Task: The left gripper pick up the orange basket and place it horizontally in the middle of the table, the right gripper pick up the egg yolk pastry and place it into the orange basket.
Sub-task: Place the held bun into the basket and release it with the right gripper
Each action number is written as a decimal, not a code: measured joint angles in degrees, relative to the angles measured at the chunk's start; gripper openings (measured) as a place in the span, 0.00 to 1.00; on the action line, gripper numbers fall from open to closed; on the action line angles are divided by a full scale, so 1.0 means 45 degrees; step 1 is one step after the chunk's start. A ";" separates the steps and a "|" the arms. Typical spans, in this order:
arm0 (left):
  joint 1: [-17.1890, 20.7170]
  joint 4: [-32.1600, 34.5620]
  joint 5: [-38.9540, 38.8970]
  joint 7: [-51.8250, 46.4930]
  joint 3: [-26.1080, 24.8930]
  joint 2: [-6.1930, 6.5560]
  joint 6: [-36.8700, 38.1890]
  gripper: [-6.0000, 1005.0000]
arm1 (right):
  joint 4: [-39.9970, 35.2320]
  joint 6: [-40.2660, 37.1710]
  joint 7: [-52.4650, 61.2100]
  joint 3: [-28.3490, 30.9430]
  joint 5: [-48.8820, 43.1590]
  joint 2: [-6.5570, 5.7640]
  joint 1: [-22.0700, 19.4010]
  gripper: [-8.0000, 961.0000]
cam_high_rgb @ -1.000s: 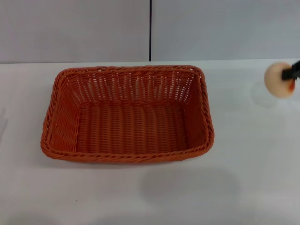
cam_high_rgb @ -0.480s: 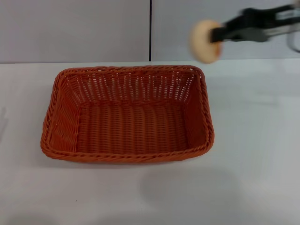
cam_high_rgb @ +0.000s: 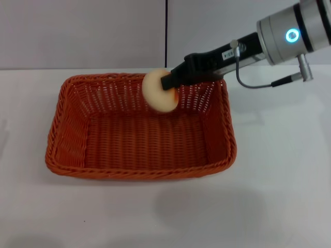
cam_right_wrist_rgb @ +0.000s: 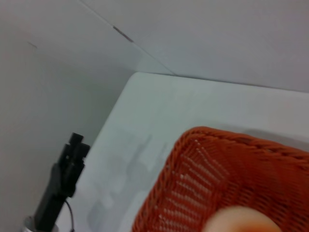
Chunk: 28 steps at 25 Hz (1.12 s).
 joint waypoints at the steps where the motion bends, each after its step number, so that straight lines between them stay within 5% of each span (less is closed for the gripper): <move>1: -0.0002 -0.0018 0.0000 0.0024 0.0000 0.0000 0.0015 0.65 | 0.0000 0.0000 0.0000 0.0000 0.0000 0.0000 0.0000 0.12; 7: -0.0014 -0.0268 -0.0002 0.0865 -0.0001 -0.0013 0.0309 0.65 | 0.0334 -0.0188 -0.1426 0.0303 0.1456 -0.0046 -0.0576 0.18; 13: -0.0024 -0.0610 0.0000 0.1333 -0.0172 0.0004 0.0358 0.65 | 0.0152 -0.0072 -0.3602 0.0810 0.2823 -0.0047 -0.1363 0.41; 17: 0.0076 -0.0884 0.0000 0.1338 -0.0449 -0.0013 0.0640 0.65 | -0.0125 0.0035 -0.7069 0.1216 0.4746 -0.0069 -0.2690 0.58; 22: 0.0120 -0.1176 -0.0010 0.1501 -0.0746 -0.0030 0.0987 0.65 | 0.0162 -0.0096 -0.9894 0.2380 0.4993 -0.0060 -0.3543 0.58; 28: 0.0122 -0.2521 -0.0020 0.4290 -0.1355 -0.0061 0.2051 0.65 | 0.2096 -0.0771 -1.3996 0.4624 0.5117 -0.0007 -0.4145 0.58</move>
